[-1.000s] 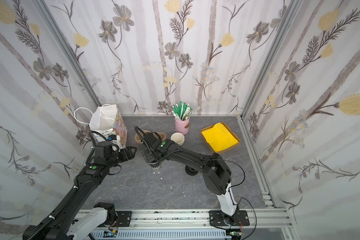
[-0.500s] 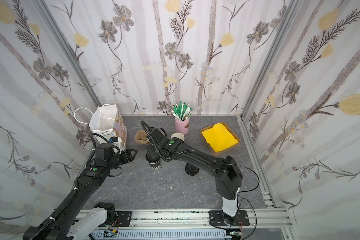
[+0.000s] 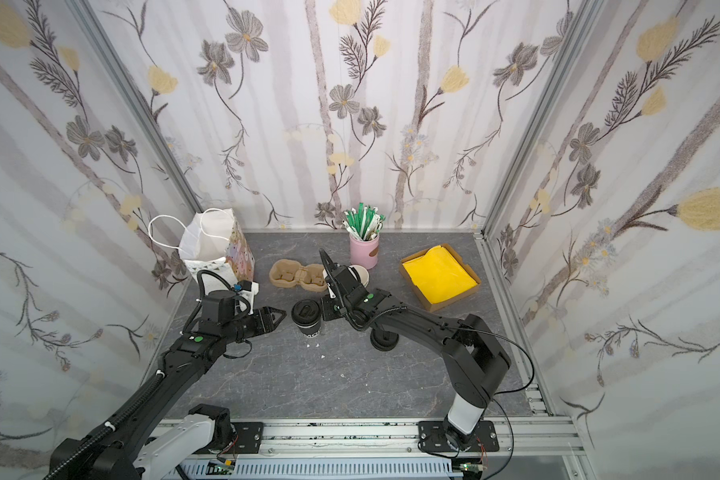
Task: Pack the takeout coffee
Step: 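Press the lid down with the right gripper while the left holds the cup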
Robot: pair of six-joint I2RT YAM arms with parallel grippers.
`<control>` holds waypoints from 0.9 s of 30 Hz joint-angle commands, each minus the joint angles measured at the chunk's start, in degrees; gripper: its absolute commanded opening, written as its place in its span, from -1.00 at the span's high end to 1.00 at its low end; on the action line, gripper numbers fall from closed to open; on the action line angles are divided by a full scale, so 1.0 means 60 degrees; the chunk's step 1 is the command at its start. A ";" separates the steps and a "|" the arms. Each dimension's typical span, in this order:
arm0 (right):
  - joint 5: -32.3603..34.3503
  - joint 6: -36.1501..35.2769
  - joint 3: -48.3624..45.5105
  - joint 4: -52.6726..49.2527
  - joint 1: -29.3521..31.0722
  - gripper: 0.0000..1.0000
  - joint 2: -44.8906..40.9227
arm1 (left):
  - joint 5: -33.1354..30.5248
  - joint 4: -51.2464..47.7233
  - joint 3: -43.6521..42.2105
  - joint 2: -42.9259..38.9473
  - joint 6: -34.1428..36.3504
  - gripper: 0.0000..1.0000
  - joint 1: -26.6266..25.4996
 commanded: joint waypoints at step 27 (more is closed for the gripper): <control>-0.0757 0.0244 0.0009 0.0918 -0.0213 0.37 0.0652 | 0.0313 0.0601 -0.0133 0.0640 -0.0281 -0.01 -0.0087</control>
